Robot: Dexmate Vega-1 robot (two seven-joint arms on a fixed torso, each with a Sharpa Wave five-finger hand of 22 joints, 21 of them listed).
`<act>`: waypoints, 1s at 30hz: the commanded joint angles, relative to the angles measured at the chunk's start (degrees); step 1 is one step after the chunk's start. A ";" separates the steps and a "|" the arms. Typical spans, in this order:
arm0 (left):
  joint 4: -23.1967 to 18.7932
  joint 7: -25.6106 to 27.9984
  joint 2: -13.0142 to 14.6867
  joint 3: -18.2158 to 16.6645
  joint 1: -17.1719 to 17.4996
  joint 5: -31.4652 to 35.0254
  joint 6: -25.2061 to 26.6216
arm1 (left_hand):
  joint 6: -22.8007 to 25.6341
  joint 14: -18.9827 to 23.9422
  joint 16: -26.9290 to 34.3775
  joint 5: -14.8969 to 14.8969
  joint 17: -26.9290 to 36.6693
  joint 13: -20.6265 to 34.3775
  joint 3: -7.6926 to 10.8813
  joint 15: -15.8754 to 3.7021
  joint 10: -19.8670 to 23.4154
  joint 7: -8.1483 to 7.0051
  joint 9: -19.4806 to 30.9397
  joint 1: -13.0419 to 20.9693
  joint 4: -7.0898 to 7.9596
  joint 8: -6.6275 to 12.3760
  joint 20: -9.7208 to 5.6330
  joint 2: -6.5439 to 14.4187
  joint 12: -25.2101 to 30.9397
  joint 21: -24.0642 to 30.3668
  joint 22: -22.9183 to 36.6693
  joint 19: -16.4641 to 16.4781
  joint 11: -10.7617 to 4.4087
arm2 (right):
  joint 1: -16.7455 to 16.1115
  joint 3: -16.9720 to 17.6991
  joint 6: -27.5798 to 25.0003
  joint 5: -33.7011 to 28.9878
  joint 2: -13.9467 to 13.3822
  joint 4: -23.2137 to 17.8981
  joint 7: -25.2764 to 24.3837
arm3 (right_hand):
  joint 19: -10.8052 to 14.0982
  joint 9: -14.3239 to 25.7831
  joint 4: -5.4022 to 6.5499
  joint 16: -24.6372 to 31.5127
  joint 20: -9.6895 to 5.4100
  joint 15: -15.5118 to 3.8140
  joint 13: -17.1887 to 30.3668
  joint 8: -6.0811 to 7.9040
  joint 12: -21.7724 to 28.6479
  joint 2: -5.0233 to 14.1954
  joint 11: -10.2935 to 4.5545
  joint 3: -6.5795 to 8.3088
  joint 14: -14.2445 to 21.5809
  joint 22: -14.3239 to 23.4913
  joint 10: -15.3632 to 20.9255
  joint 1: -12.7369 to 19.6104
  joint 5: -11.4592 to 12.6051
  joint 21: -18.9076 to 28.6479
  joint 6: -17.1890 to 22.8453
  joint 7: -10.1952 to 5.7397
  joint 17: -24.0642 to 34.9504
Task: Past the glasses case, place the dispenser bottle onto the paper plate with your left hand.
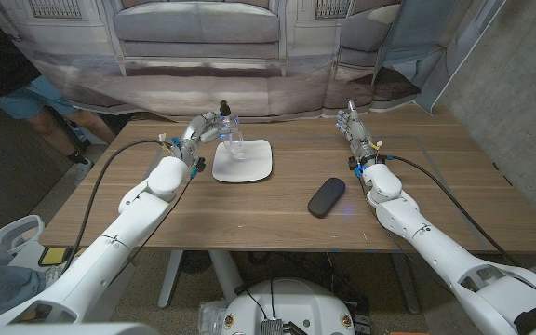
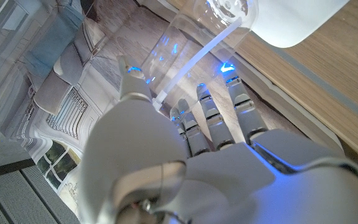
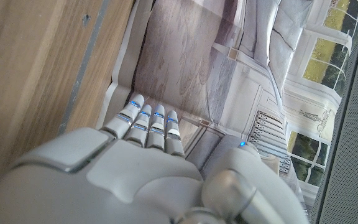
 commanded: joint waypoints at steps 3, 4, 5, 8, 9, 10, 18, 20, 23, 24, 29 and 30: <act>-1.16 -1.06 0.99 0.33 0.53 0.47 1.32 | 0.48 0.35 0.31 0.59 0.18 0.25 8.72 -2.17 0.56 0.09 0.27 2.49 8.39 0.13 0.18 2.98 0.25 0.07 0.08 0.64 0.09 | 0.27 0.10 0.15 -0.23 0.08 0.12 -0.20 | 0.50 0.28 -0.08 0.00 -0.16 -0.01 0.30 0.03 0.27 0.49 0.10 -0.24 0.25 0.11 0.50 0.32 0.41 0.19 0.61 0.04 0.21; -1.24 -1.08 1.05 0.33 0.57 0.53 1.43 | 0.46 0.32 0.29 0.58 0.19 0.26 8.75 -2.16 0.48 0.16 0.27 2.47 8.39 0.11 0.18 2.97 0.20 0.05 0.08 0.62 0.12 | 0.31 0.08 0.22 -0.25 0.10 0.22 -0.14 | 0.53 0.28 -0.08 -0.01 -0.14 -0.04 0.30 0.03 0.26 0.49 0.00 -0.25 0.24 0.11 0.48 0.33 0.41 0.20 0.63 0.01 0.21; -1.32 -1.17 1.11 0.34 0.59 0.52 1.53 | 0.51 0.32 0.28 0.58 0.19 0.26 8.76 -2.12 0.47 0.14 0.27 2.47 8.40 0.12 0.20 2.96 0.19 0.06 0.08 0.64 0.10 | 0.31 0.09 0.20 -0.21 0.13 0.23 -0.15 | 0.53 0.28 -0.08 0.00 -0.15 -0.05 0.30 0.03 0.26 0.50 0.03 -0.25 0.25 0.11 0.48 0.34 0.41 0.20 0.62 0.02 0.21; -1.49 -1.36 1.22 0.36 0.66 0.52 1.81 | 0.57 0.39 0.28 0.58 0.20 0.28 8.82 -2.16 0.45 0.10 0.27 2.45 8.40 0.12 0.19 2.93 0.16 0.05 0.08 0.65 0.08 | 0.29 0.11 0.08 -0.15 0.20 0.22 -0.24 | 0.56 0.28 -0.09 0.00 -0.11 -0.01 0.30 0.03 0.24 0.51 0.04 -0.27 0.27 0.11 0.47 0.35 0.43 0.20 0.64 0.06 0.20; -1.45 -1.41 1.22 0.41 0.65 0.54 1.85 | 0.57 0.45 0.29 0.58 0.20 0.29 8.84 -2.15 0.52 0.16 0.27 2.44 8.40 0.11 0.19 2.92 0.18 0.05 0.08 0.65 0.07 | 0.26 0.10 0.09 -0.19 0.19 0.19 -0.29 | 0.57 0.28 -0.09 -0.01 -0.13 -0.01 0.30 0.03 0.25 0.51 0.04 -0.27 0.27 0.11 0.50 0.36 0.43 0.20 0.63 0.01 0.20; -1.41 -1.47 1.18 0.44 0.65 0.49 1.95 | 0.59 0.43 0.26 0.58 0.20 0.30 8.86 -2.16 0.56 0.14 0.27 2.43 8.40 0.10 0.18 2.91 0.18 0.04 0.08 0.66 0.01 | 0.18 0.13 -0.04 -0.17 0.19 0.04 -0.43 | 0.57 0.28 -0.10 -0.01 -0.13 0.00 0.30 0.03 0.25 0.52 0.04 -0.28 0.26 0.11 0.50 0.36 0.43 0.20 0.64 -0.02 0.20; -0.42 -2.09 0.83 0.99 0.34 0.33 1.93 | 0.48 0.24 0.08 0.57 0.25 0.37 9.07 -2.16 0.44 0.20 0.28 2.32 8.45 -0.05 0.27 2.86 0.04 -0.03 0.08 0.56 0.24 | -0.47 0.20 -0.40 -0.29 -0.19 -0.88 -0.83 | 0.58 0.28 -0.11 -0.01 -0.11 0.00 0.30 0.01 0.22 0.55 0.05 -0.33 0.31 0.11 0.48 0.38 0.46 0.19 0.62 0.02 0.20; -0.19 -2.18 0.70 1.12 0.27 0.33 1.92 | 0.49 0.24 0.05 0.57 0.26 0.39 9.13 -2.12 0.40 0.21 0.28 2.29 8.47 -0.07 0.29 2.86 0.00 -0.06 0.08 0.52 0.09 | -0.64 0.20 -0.49 -0.37 -0.33 -1.15 -0.88 | 0.59 0.28 -0.11 0.00 -0.13 0.04 0.30 0.01 0.22 0.54 0.05 -0.35 0.35 0.11 0.50 0.38 0.47 0.19 0.63 0.05 0.20; 0.08 -2.45 0.63 1.34 0.14 0.37 1.98 | 0.57 0.27 0.03 0.58 0.28 0.41 9.21 -2.16 0.39 0.23 0.28 2.25 8.49 -0.07 0.27 2.86 -0.04 -0.07 0.09 0.54 0.11 | -0.89 0.20 -0.60 -0.49 -0.53 -1.54 -0.99 | 0.60 0.28 -0.11 -0.01 -0.12 0.05 0.30 0.00 0.22 0.56 0.06 -0.36 0.34 0.11 0.51 0.39 0.48 0.19 0.63 0.05 0.20; 0.19 -2.54 0.59 1.40 0.09 0.34 1.93 | 0.54 0.29 0.03 0.58 0.28 0.41 9.22 -2.14 0.40 0.20 0.28 2.25 8.49 -0.09 0.28 2.85 -0.04 -0.07 0.09 0.54 0.06 | -1.01 0.29 -0.77 -0.38 -0.50 -1.77 -1.19 | 0.58 0.28 -0.11 -0.01 -0.11 0.03 0.30 0.00 0.22 0.56 0.09 -0.37 0.34 0.11 0.53 0.39 0.48 0.18 0.62 0.05 0.20; 0.54 -2.75 0.43 1.59 -0.03 0.39 1.89 | 0.63 0.34 -0.01 0.57 0.30 0.45 9.32 -2.12 0.38 0.19 0.28 2.18 8.51 -0.12 0.25 2.80 -0.10 -0.10 0.09 0.52 0.16 | -1.36 0.40 -1.06 -0.44 -0.73 -2.40 -1.48 | 0.58 0.28 -0.12 -0.02 -0.08 0.09 0.30 -0.01 0.21 0.57 0.11 -0.40 0.35 0.12 0.53 0.40 0.50 0.18 0.62 -0.01 0.20; 0.62 -2.79 0.40 1.62 -0.07 0.39 1.88 | 0.58 0.36 -0.02 0.57 0.30 0.46 9.34 -2.12 0.49 0.10 0.28 2.17 8.51 -0.15 0.25 2.78 -0.07 -0.10 0.08 0.54 0.16 | -1.45 0.47 -1.24 -0.39 -0.72 -2.60 -1.69 | 0.56 0.28 -0.12 -0.02 -0.06 0.09 0.30 -0.01 0.21 0.57 0.10 -0.40 0.33 0.12 0.53 0.40 0.50 0.17 0.62 0.01 0.20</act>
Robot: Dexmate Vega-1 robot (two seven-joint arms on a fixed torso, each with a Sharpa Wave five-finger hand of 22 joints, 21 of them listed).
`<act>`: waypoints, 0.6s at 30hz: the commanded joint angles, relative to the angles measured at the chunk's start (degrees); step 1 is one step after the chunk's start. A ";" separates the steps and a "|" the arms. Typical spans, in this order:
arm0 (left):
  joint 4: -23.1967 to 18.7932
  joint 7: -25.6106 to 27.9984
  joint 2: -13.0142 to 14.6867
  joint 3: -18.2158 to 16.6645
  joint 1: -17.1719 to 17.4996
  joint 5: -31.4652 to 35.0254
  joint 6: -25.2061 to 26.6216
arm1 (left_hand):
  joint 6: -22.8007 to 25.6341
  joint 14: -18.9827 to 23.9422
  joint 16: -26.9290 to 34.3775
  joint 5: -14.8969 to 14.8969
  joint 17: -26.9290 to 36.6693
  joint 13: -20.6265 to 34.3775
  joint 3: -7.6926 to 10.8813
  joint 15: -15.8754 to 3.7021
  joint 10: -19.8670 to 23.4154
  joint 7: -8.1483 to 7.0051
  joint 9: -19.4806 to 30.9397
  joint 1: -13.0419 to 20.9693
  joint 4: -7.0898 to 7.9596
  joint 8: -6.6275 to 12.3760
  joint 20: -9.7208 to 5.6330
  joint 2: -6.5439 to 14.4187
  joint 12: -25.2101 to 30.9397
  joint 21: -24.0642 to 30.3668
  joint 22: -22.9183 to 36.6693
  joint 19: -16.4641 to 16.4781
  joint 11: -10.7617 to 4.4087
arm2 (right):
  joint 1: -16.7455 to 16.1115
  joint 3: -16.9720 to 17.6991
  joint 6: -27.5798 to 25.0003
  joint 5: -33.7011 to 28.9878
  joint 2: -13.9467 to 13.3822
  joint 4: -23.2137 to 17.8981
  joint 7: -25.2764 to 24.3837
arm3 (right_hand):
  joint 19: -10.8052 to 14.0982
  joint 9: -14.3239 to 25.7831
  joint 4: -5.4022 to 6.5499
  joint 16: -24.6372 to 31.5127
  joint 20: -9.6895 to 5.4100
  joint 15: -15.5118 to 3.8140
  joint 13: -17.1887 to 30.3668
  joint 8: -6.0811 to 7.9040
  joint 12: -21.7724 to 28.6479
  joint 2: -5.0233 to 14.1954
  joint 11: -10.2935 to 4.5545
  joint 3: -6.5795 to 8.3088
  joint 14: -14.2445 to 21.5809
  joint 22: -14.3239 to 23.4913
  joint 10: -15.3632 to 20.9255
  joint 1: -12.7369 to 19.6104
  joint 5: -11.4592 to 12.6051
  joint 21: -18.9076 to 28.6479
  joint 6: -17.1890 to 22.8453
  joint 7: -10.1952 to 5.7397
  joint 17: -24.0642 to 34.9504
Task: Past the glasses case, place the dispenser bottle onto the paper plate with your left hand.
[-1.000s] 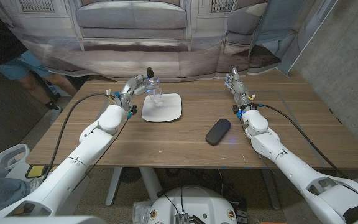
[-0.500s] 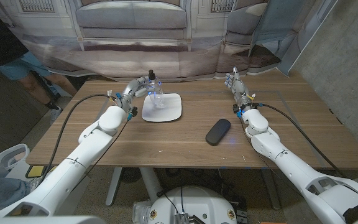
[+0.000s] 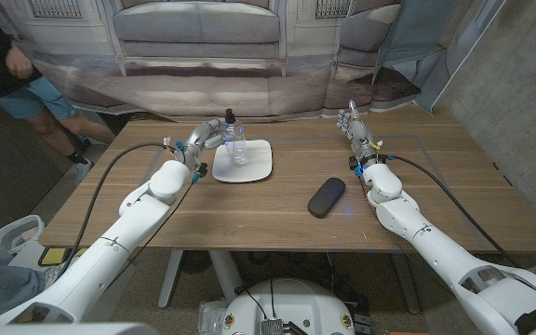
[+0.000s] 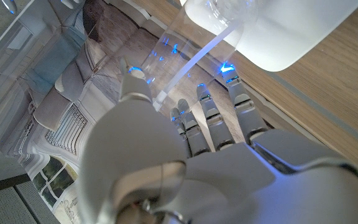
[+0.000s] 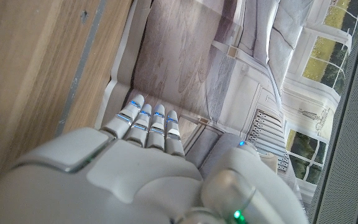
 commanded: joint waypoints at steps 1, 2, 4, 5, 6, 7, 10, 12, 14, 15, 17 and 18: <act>0.92 -0.77 -0.36 0.59 -0.43 0.06 0.08 | 0.61 0.43 -0.08 0.16 0.34 0.16 8.81 -2.20 0.57 0.12 0.28 2.25 8.60 0.07 0.24 2.68 0.09 -0.10 0.09 0.54 -0.04 | -0.89 0.17 -0.77 -0.33 -0.66 -1.50 -0.62 | 0.58 0.28 -0.12 -0.03 -0.08 0.09 0.31 0.00 0.22 0.27 -0.07 -0.42 0.34 0.12 0.36 0.10 0.28 0.17 0.63 0.05 0.20; 0.99 -0.79 -0.38 0.62 -0.48 0.10 0.02 | 0.60 0.45 -0.07 0.16 0.34 0.17 8.82 -2.21 0.55 0.11 0.28 2.24 8.60 0.06 0.27 2.68 0.07 -0.11 0.09 0.54 0.02 | -0.98 0.23 -0.90 -0.31 -0.65 -1.68 -0.81 | 0.59 0.28 -0.13 -0.03 -0.09 0.09 0.31 -0.01 0.21 0.27 -0.04 -0.43 0.33 0.12 0.34 0.10 0.29 0.17 0.61 0.05 0.20; 1.07 -0.84 -0.40 0.68 -0.60 0.18 0.00 | 0.58 0.50 -0.08 0.16 0.35 0.18 8.87 -2.16 0.54 0.18 0.29 2.22 8.61 0.03 0.27 2.67 0.05 -0.12 0.09 0.52 -0.05 | -1.05 0.25 -0.99 -0.33 -0.77 -1.83 -0.80 | 0.58 0.28 -0.13 -0.04 -0.06 0.06 0.31 -0.01 0.22 0.27 -0.06 -0.45 0.33 0.12 0.37 0.10 0.29 0.16 0.64 0.07 0.20; 1.07 -0.87 -0.41 0.69 -0.64 0.20 -0.01 | 0.57 0.47 -0.10 0.16 0.36 0.19 8.88 -2.07 0.48 0.19 0.29 2.21 8.61 0.01 0.31 2.66 0.01 -0.11 0.09 0.57 0.04 | -1.08 0.25 -0.96 -0.39 -0.81 -1.85 -0.80 | 0.57 0.28 -0.13 -0.04 -0.06 0.08 0.31 0.00 0.19 0.27 -0.11 -0.46 0.32 0.12 0.31 0.10 0.30 0.16 0.66 0.04 0.20; 1.01 -0.90 -0.37 0.72 -0.69 0.28 0.10 | 0.54 0.44 -0.12 0.16 0.36 0.19 8.89 -2.06 0.50 0.14 0.29 2.20 8.61 0.00 0.35 2.65 0.02 -0.11 0.09 0.57 0.04 | -1.09 0.21 -0.91 -0.52 -0.90 -1.86 -0.77 | 0.57 0.28 -0.13 -0.03 -0.06 0.09 0.31 0.00 0.19 0.27 -0.16 -0.47 0.36 0.12 0.32 0.09 0.30 0.16 0.67 0.03 0.20; 1.02 -0.86 -0.40 0.74 -0.74 0.34 0.09 | 0.54 0.42 -0.14 0.16 0.36 0.20 8.93 -2.11 0.62 0.16 0.29 2.20 8.61 -0.02 0.35 2.65 0.05 -0.12 0.09 0.57 0.25 | -1.18 0.28 -1.05 -0.50 -0.90 -2.01 -0.96 | 0.60 0.28 -0.13 -0.03 -0.08 0.11 0.31 0.00 0.21 0.27 -0.03 -0.48 0.37 0.12 0.37 0.09 0.30 0.17 0.67 0.05 0.20; 1.12 -1.00 -0.46 0.83 -0.95 0.38 0.23 | 0.63 0.48 -0.16 0.16 0.38 0.22 9.02 -2.15 0.40 0.06 0.29 2.19 8.61 -0.02 0.32 2.65 -0.07 -0.15 0.09 0.53 -0.02 | -1.31 0.45 -1.12 -0.32 -0.84 -2.05 -1.15 | 0.60 0.28 -0.12 -0.04 -0.09 0.13 0.31 -0.02 0.19 0.29 -0.03 -0.50 0.34 0.12 0.34 0.09 0.31 0.17 0.62 0.07 0.21; 1.12 -1.11 -0.51 0.86 -1.03 0.33 0.34 | 0.55 0.43 -0.20 0.16 0.39 0.24 9.06 -2.16 0.40 0.03 0.29 2.18 8.61 -0.07 0.34 2.64 -0.09 -0.16 0.09 0.51 0.06 | -1.33 0.58 -0.99 -0.06 -0.73 -1.87 -1.07 | 0.58 0.28 -0.12 -0.04 -0.04 0.10 0.31 -0.04 0.18 0.30 -0.08 -0.51 0.34 0.12 0.33 0.09 0.31 0.16 0.57 0.07 0.21; 1.11 -1.13 -0.53 0.96 -1.13 0.46 0.44 | 0.63 0.47 -0.21 0.16 0.39 0.25 9.11 -2.26 0.41 0.12 0.29 2.18 8.60 -0.06 0.31 2.62 -0.10 -0.17 0.09 0.53 0.18 | -1.29 0.59 -0.82 -0.18 -0.78 -1.73 -1.05 | 0.58 0.28 -0.12 -0.05 -0.03 0.15 0.31 -0.04 0.17 0.31 -0.09 -0.52 0.33 0.12 0.31 0.09 0.32 0.15 0.59 0.06 0.21; 1.10 -1.20 -0.53 0.99 -1.18 0.46 0.47 | 0.67 0.49 -0.22 0.15 0.40 0.26 9.14 -2.24 0.59 0.11 0.29 2.18 8.59 -0.06 0.30 2.59 -0.05 -0.18 0.09 0.53 -0.06 | -1.25 0.59 -0.67 -0.22 -0.83 -1.63 -0.90 | 0.58 0.28 -0.12 -0.04 -0.06 0.16 0.31 -0.04 0.18 0.32 -0.07 -0.53 0.35 0.12 0.34 0.09 0.32 0.15 0.59 0.06 0.21; 0.97 -1.16 -0.54 1.08 -1.22 0.64 0.74 | 0.66 0.49 -0.24 0.15 0.40 0.27 9.17 -2.24 0.56 0.10 0.29 2.16 8.58 -0.08 0.31 2.57 -0.08 -0.18 0.09 0.54 -0.06 | -1.19 0.65 -0.63 -0.16 -0.74 -1.51 -0.97 | 0.58 0.28 -0.12 -0.04 -0.06 0.15 0.31 -0.03 0.19 0.33 -0.09 -0.54 0.36 0.12 0.36 0.09 0.32 0.15 0.61 0.09 0.21; 0.95 -1.16 -0.57 1.10 -1.24 0.66 0.81 | 0.64 0.47 -0.26 0.15 0.40 0.28 9.20 -2.21 0.47 0.10 0.29 2.16 8.58 -0.10 0.32 2.56 -0.13 -0.19 0.09 0.54 0.14 | -1.06 0.60 -0.53 -0.18 -0.76 -1.30 -0.75 | 0.57 0.28 -0.12 -0.04 -0.04 0.18 0.31 -0.04 0.19 0.32 -0.06 -0.54 0.36 0.12 0.36 0.09 0.32 0.15 0.60 0.06 0.21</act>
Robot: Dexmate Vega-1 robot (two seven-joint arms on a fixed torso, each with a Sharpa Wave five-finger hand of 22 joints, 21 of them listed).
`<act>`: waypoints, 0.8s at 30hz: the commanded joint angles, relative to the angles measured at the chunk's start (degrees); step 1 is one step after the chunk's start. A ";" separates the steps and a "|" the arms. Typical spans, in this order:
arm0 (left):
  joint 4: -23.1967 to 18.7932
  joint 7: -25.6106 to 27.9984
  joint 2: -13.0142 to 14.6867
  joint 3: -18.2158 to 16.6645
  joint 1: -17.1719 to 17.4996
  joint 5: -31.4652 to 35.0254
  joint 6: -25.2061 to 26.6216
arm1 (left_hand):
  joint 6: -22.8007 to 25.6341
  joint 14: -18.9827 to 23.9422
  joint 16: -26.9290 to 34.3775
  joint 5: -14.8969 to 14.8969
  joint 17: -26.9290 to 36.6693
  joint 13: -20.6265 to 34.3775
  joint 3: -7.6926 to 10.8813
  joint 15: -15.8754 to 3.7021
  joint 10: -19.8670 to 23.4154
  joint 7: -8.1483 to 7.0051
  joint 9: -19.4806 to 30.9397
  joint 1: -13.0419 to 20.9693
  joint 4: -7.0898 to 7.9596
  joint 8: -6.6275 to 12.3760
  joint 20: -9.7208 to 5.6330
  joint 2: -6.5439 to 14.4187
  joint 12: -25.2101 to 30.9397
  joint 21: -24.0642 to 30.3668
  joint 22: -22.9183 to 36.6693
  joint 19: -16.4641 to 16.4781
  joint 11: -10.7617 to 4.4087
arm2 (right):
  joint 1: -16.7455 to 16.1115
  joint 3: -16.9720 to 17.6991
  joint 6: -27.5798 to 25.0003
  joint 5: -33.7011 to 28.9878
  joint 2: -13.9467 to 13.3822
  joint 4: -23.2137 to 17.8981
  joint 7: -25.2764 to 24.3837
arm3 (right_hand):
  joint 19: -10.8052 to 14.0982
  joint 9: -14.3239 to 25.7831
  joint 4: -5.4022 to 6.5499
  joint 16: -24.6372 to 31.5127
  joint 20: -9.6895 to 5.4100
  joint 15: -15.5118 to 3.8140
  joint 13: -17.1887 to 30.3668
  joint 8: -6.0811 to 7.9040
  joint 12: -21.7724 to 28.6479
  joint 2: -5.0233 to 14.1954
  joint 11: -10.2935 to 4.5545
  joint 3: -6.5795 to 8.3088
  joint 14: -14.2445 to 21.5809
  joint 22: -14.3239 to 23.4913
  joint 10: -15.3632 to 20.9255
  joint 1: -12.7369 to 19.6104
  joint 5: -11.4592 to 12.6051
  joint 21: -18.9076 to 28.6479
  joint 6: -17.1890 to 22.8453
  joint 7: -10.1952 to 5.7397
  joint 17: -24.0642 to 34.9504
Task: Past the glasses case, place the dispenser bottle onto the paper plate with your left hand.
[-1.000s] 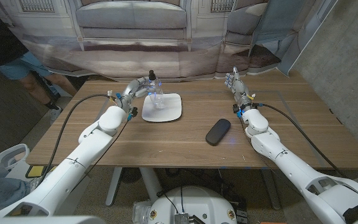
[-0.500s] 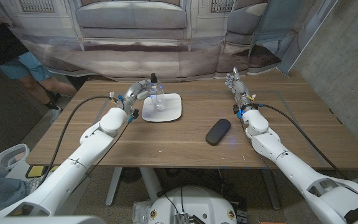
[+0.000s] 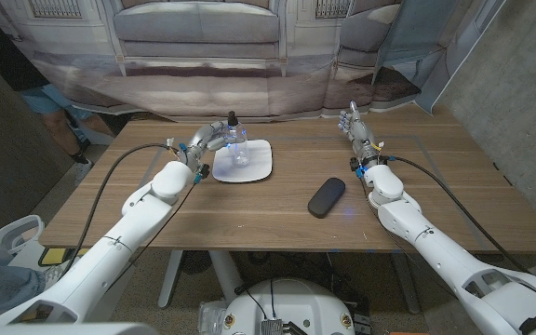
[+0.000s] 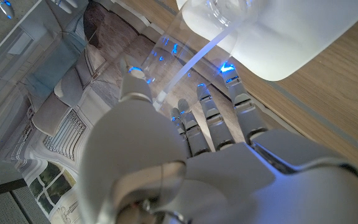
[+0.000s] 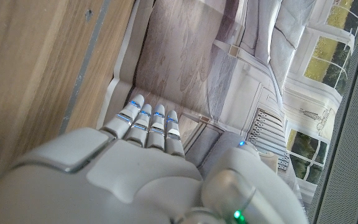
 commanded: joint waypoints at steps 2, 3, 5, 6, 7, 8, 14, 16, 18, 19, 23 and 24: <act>0.04 -0.39 -0.20 0.40 -0.50 0.50 0.85 | 0.51 0.39 -0.16 0.23 0.09 0.30 9.24 -2.12 0.43 -0.05 0.30 2.16 8.57 0.10 0.00 2.55 -0.12 -0.17 0.09 0.27 -0.05 | 0.07 0.34 0.22 0.34 0.10 0.55 0.15 | 0.61 0.28 0.05 -0.02 -0.05 0.12 0.31 -0.04 0.19 0.34 -0.06 -0.39 0.42 0.12 0.38 0.09 0.33 0.16 0.60 0.05 0.21; 0.09 -0.42 -0.23 0.42 -0.50 0.48 0.89 | 0.46 0.39 -0.19 0.23 0.10 0.31 9.29 -2.05 0.47 -0.11 0.30 2.15 8.57 0.06 0.01 2.55 -0.12 -0.20 0.09 0.23 -0.05 | 0.19 0.30 0.21 0.30 0.15 0.73 0.20 | 0.60 0.28 0.05 -0.02 -0.05 0.14 0.31 -0.04 0.19 0.34 -0.05 -0.39 0.43 0.12 0.39 0.09 0.33 0.15 0.60 0.05 0.21; 0.27 -0.40 -0.29 0.47 -0.53 0.54 0.89 | 0.54 0.47 -0.19 0.23 0.11 0.33 9.35 -2.07 0.52 -0.06 0.30 2.13 8.57 0.06 0.00 2.53 -0.13 -0.21 0.09 0.24 0.16 | 0.35 0.22 0.29 0.31 0.15 0.99 0.47 | 0.60 0.28 0.06 -0.02 -0.05 0.12 0.31 -0.05 0.19 0.35 -0.02 -0.40 0.43 0.13 0.39 0.09 0.33 0.15 0.57 0.04 0.21; 0.40 -0.45 -0.34 0.49 -0.55 0.49 0.86 | 0.50 0.43 -0.22 0.23 0.11 0.34 9.38 -2.04 0.48 -0.01 0.30 2.12 8.56 0.04 -0.01 2.51 -0.16 -0.23 0.09 0.18 0.09 | 0.43 0.22 0.14 0.35 0.28 1.05 0.32 | 0.62 0.28 0.05 -0.04 -0.02 0.13 0.31 -0.04 0.14 0.37 -0.19 -0.42 0.40 0.13 0.30 0.09 0.34 0.16 0.61 0.07 0.21; 0.48 -0.46 -0.38 0.52 -0.56 0.51 0.87 | 0.49 0.49 -0.21 0.23 0.11 0.35 9.40 -2.13 0.49 -0.10 0.30 2.12 8.56 0.02 -0.05 2.51 -0.16 -0.25 0.09 0.16 0.05 | 0.53 0.14 0.20 0.28 0.23 1.20 0.51 | 0.63 0.28 0.05 -0.04 -0.05 0.17 0.31 -0.04 0.14 0.37 -0.21 -0.42 0.39 0.13 0.30 0.10 0.34 0.16 0.62 0.09 0.21; 0.61 -0.43 -0.44 0.55 -0.57 0.53 0.83 | 0.53 0.51 -0.21 0.23 0.12 0.35 9.43 -2.14 0.42 0.01 0.30 2.11 8.56 0.03 0.00 2.52 -0.20 -0.26 0.09 0.13 -0.07 | 0.59 0.11 0.15 0.29 0.24 1.24 0.55 | 0.61 0.28 0.05 -0.04 -0.07 0.14 0.31 -0.04 0.14 0.37 -0.18 -0.43 0.39 0.13 0.31 0.10 0.34 0.15 0.61 0.08 0.21; 1.36 -0.62 -0.76 0.78 -0.70 0.47 0.70 | 0.49 0.45 -0.30 0.23 0.13 0.39 9.56 -2.13 0.45 -0.14 0.31 2.11 8.53 -0.05 0.00 2.47 -0.25 -0.32 0.09 0.07 -0.07 | 0.82 -0.01 0.04 0.20 0.17 1.49 0.72 | 0.63 0.28 0.06 -0.04 -0.08 0.14 0.31 -0.07 0.15 0.42 -0.15 -0.46 0.43 0.13 0.35 0.10 0.35 0.15 0.55 0.09 0.21; 1.72 -0.72 -0.90 0.87 -0.82 0.43 0.56 | 0.49 0.45 -0.33 0.23 0.14 0.40 9.61 -2.14 0.41 -0.09 0.31 2.12 8.52 -0.06 0.01 2.46 -0.28 -0.36 0.09 -0.02 -0.18 | 0.86 -0.03 0.06 0.14 0.10 1.55 0.77 | 0.63 0.28 0.06 -0.05 -0.06 0.15 0.31 -0.06 0.15 0.43 -0.10 -0.48 0.41 0.13 0.35 0.10 0.35 0.15 0.57 0.08 0.21; 1.81 -0.73 -0.94 0.90 -0.84 0.48 0.49 | 0.45 0.41 -0.36 0.23 0.14 0.41 9.65 -2.09 0.41 -0.03 0.31 2.11 8.51 -0.10 0.07 2.45 -0.30 -0.36 0.09 -0.01 -0.14 | 0.88 -0.05 0.10 0.11 0.08 1.59 0.80 | 0.63 0.28 0.06 -0.05 -0.07 0.17 0.31 -0.06 0.15 0.43 -0.09 -0.49 0.40 0.13 0.37 0.10 0.35 0.15 0.58 0.14 0.22; 1.93 -0.84 -0.96 0.94 -0.88 0.45 0.51 | 0.56 0.40 -0.37 0.22 0.15 0.42 9.67 -2.11 0.44 -0.07 0.31 2.11 8.51 -0.06 0.05 2.45 -0.30 -0.37 0.09 -0.01 -0.16 | 0.86 -0.01 -0.06 0.19 0.13 1.51 0.64 | 0.63 0.28 0.06 -0.04 -0.06 0.17 0.31 -0.06 0.15 0.44 -0.08 -0.50 0.43 0.13 0.39 0.09 0.36 0.15 0.59 0.15 0.22; 2.10 -0.90 -1.01 1.00 -0.94 0.54 0.57 | 0.50 0.40 -0.43 0.22 0.17 0.45 9.79 -2.12 0.45 -0.10 0.31 2.08 8.50 -0.13 0.06 2.44 -0.34 -0.41 0.10 -0.07 -0.28 | 0.95 0.02 -0.19 0.39 0.29 1.68 0.63 | 0.63 0.28 0.07 -0.03 -0.07 0.21 0.31 -0.07 0.15 0.47 0.00 -0.53 0.46 0.13 0.39 0.08 0.35 0.14 0.57 0.14 0.22; 2.10 -0.89 -1.01 1.00 -0.95 0.59 0.60 | 0.46 0.33 -0.48 0.22 0.17 0.47 9.82 -2.27 0.46 -0.07 0.31 2.07 8.50 -0.16 0.07 2.43 -0.35 -0.44 0.10 -0.11 -0.13 | 1.02 -0.06 -0.07 0.30 0.26 1.84 0.78 | 0.63 0.28 0.07 -0.04 -0.06 0.21 0.31 -0.06 0.15 0.47 -0.04 -0.54 0.44 0.13 0.39 0.08 0.35 0.14 0.60 0.16 0.22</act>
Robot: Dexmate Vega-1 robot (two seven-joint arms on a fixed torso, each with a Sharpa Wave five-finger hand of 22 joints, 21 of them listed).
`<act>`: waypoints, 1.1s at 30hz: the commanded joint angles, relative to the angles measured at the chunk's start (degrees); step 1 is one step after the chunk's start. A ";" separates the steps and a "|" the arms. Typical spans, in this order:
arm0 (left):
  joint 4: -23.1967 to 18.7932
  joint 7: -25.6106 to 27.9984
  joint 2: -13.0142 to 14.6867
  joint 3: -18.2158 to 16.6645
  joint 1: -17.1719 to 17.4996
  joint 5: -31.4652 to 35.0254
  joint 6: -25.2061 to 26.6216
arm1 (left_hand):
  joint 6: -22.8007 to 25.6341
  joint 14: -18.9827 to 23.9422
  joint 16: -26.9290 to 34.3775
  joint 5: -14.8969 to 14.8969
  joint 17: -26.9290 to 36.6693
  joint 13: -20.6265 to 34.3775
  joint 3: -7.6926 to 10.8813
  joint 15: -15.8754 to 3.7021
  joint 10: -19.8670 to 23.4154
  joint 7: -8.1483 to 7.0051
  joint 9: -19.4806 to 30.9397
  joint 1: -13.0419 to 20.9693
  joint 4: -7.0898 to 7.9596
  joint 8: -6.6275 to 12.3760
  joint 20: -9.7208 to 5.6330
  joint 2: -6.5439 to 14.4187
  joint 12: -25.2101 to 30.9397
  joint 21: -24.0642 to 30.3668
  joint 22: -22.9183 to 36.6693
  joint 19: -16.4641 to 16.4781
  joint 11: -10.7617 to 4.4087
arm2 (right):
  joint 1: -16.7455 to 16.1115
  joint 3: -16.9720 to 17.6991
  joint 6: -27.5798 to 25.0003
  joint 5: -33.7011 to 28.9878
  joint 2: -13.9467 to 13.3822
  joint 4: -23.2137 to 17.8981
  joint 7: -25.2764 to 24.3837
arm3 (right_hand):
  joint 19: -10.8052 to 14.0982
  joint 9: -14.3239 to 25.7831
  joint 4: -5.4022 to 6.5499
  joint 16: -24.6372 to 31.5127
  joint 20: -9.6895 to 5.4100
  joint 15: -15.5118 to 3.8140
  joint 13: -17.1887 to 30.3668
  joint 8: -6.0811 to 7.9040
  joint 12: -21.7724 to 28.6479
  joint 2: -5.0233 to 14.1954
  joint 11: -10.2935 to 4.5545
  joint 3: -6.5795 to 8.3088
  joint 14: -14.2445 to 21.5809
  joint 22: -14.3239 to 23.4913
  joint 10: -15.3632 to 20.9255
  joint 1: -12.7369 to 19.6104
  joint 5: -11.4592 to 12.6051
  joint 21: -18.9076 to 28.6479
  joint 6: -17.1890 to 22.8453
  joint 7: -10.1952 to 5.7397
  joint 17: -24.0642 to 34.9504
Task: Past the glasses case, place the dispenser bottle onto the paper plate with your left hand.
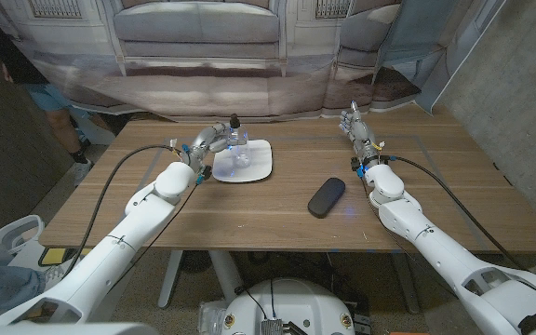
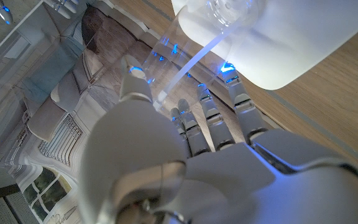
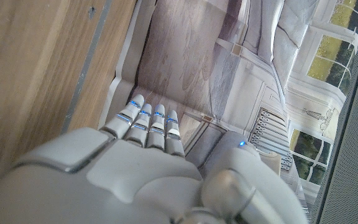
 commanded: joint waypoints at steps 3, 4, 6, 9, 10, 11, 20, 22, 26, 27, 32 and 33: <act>0.82 -0.41 -0.28 0.30 -0.31 0.20 -0.02 | 0.41 0.13 -0.39 0.39 0.25 0.20 9.12 -2.32 0.13 -0.10 0.32 2.07 8.65 0.01 0.12 2.41 -0.31 -0.29 0.10 -0.26 0.11 | 0.49 -0.26 0.03 0.09 0.18 0.86 0.40 | 0.65 0.28 0.15 -0.04 -0.05 0.21 0.31 -0.06 0.16 0.50 0.11 -0.49 0.47 0.14 0.45 0.07 0.35 0.15 0.60 0.16 0.22; 0.87 -0.49 -0.25 0.34 -0.36 0.24 -0.02 | 0.43 0.16 -0.38 0.39 0.26 0.21 9.14 -2.35 0.10 -0.12 0.32 2.07 8.65 0.01 0.14 2.41 -0.32 -0.31 0.10 -0.30 0.07 | 0.51 -0.27 0.04 0.10 0.21 0.92 0.38 | 0.65 0.28 0.15 -0.03 -0.05 0.24 0.31 -0.06 0.18 0.51 0.14 -0.49 0.49 0.14 0.49 0.07 0.35 0.15 0.60 0.15 0.22; 0.99 -0.61 -0.29 0.37 -0.43 0.20 0.01 | 0.40 -0.03 -0.49 0.39 0.26 0.22 9.19 -2.32 0.00 -0.08 0.32 2.07 8.63 -0.02 0.22 2.39 -0.39 -0.37 0.10 -0.42 -0.01 | 0.59 -0.32 0.16 0.07 0.22 1.11 0.54 | 0.66 0.28 0.15 -0.02 -0.03 0.26 0.31 -0.06 0.20 0.53 0.20 -0.50 0.51 0.14 0.55 0.07 0.35 0.15 0.61 0.20 0.22; 1.14 -0.77 -0.30 0.43 -0.51 0.22 -0.05 | 0.27 -0.22 -0.61 0.39 0.27 0.25 9.30 -2.37 -0.04 -0.33 0.33 2.07 8.61 -0.11 0.22 2.37 -0.44 -0.47 0.10 -0.61 -0.06 | 0.57 -0.27 0.01 0.20 0.33 1.10 0.35 | 0.66 0.28 0.17 0.00 0.01 0.37 0.31 -0.06 0.18 0.57 0.22 -0.52 0.57 0.14 0.53 0.06 0.34 0.15 0.61 0.20 0.23; 1.18 -0.81 -0.31 0.44 -0.54 0.21 -0.03 | 0.23 -0.30 -0.65 0.39 0.27 0.26 9.33 -2.27 -0.12 -0.31 0.33 2.06 8.61 -0.13 0.24 2.37 -0.48 -0.52 0.10 -0.74 -0.01 | 0.57 -0.29 -0.06 0.15 0.29 1.06 0.32 | 0.67 0.27 0.17 0.00 0.02 0.37 0.31 -0.06 0.17 0.59 0.23 -0.53 0.58 0.14 0.52 0.05 0.34 0.15 0.64 0.25 0.23; 1.21 -0.80 -0.34 0.43 -0.56 0.22 -0.03 | 0.17 -0.41 -0.71 0.39 0.28 0.27 9.35 -2.23 -0.25 -0.37 0.33 2.05 8.60 -0.17 0.23 2.35 -0.54 -0.61 0.11 -0.96 0.15 | 0.58 -0.30 -0.04 0.16 0.31 1.10 0.33 | 0.67 0.27 0.17 -0.01 0.01 0.36 0.31 -0.06 0.18 0.59 0.24 -0.53 0.56 0.14 0.54 0.05 0.34 0.15 0.63 0.22 0.23; 1.35 -0.94 -0.31 0.38 -0.64 0.26 -0.04 | -0.06 -1.56 -1.25 0.31 0.31 0.34 9.49 -1.95 -0.67 -0.13 0.34 1.82 8.64 -0.36 0.28 2.19 -0.82 -1.01 0.13 -1.81 -0.05 | 0.78 -0.42 0.01 0.07 0.51 1.53 0.22 | 0.70 0.27 0.19 0.00 0.04 0.35 0.31 -0.05 0.16 0.67 0.25 -0.56 0.60 0.15 0.53 0.04 0.32 0.16 0.66 0.22 0.23; 1.43 -1.02 -0.32 0.38 -0.70 0.24 -0.06 | -0.21 -1.99 -1.44 0.28 0.32 0.36 9.54 -1.82 -0.84 -0.14 0.34 1.72 8.68 -0.45 0.44 2.17 -0.92 -1.17 0.14 -2.18 0.04 | 0.88 -0.51 0.19 -0.05 0.52 1.76 0.34 | 0.71 0.27 0.19 -0.01 0.05 0.34 0.31 -0.05 0.16 0.69 0.29 -0.57 0.60 0.15 0.54 0.04 0.32 0.16 0.68 0.19 0.23; 1.68 -1.23 -0.35 0.45 -0.87 0.21 -0.09 | -0.50 -2.32 -1.58 0.26 0.34 0.38 9.61 -1.75 -1.05 -0.21 0.34 1.64 8.70 -0.60 0.61 2.16 -1.03 -1.38 0.15 -2.66 0.09 | 0.95 -0.54 0.21 -0.04 0.61 1.91 0.31 | 0.71 0.27 0.20 -0.02 0.06 0.36 0.31 -0.03 0.15 0.73 0.37 -0.60 0.59 0.15 0.55 0.04 0.30 0.15 0.75 0.22 0.23; 1.73 -1.26 -0.37 0.47 -0.92 0.21 -0.08 | -0.73 -2.77 -1.79 0.25 0.32 0.40 9.66 -1.65 -1.32 -0.20 0.34 1.60 8.70 -0.71 0.78 2.13 -1.17 -1.50 0.16 -2.93 -0.15 | 0.97 -0.54 0.22 -0.03 0.64 1.97 0.30 | 0.73 0.27 0.21 0.00 0.04 0.37 0.31 -0.03 0.16 0.74 0.39 -0.60 0.63 0.15 0.56 0.03 0.30 0.16 0.76 0.23 0.24; 1.90 -2.00 -0.24 0.56 -1.23 -0.01 -0.06 | -1.70 -4.77 -2.57 0.03 0.30 0.46 9.60 -1.12 -2.51 -0.08 0.32 0.94 8.90 -1.20 1.14 1.74 -1.72 -2.35 0.20 -4.87 -0.09 | 0.91 -0.48 0.35 0.08 0.77 2.10 0.18 | 0.76 0.27 0.21 -0.01 0.11 0.42 0.31 -0.03 0.18 0.78 0.36 -0.61 0.62 0.15 0.64 0.04 0.29 0.17 0.77 0.20 0.24; 1.86 -2.06 -0.20 0.59 -1.27 0.04 -0.01 | -1.94 -4.91 -2.62 0.01 0.30 0.46 9.57 -1.07 -2.54 -0.08 0.31 0.85 8.93 -1.30 1.18 1.69 -1.74 -2.39 0.21 -4.94 -0.10 | 0.85 -0.43 0.28 0.15 0.79 2.01 0.10 | 0.76 0.27 0.21 -0.02 0.10 0.42 0.31 -0.03 0.18 0.79 0.35 -0.61 0.60 0.15 0.66 0.04 0.29 0.17 0.77 0.21 0.24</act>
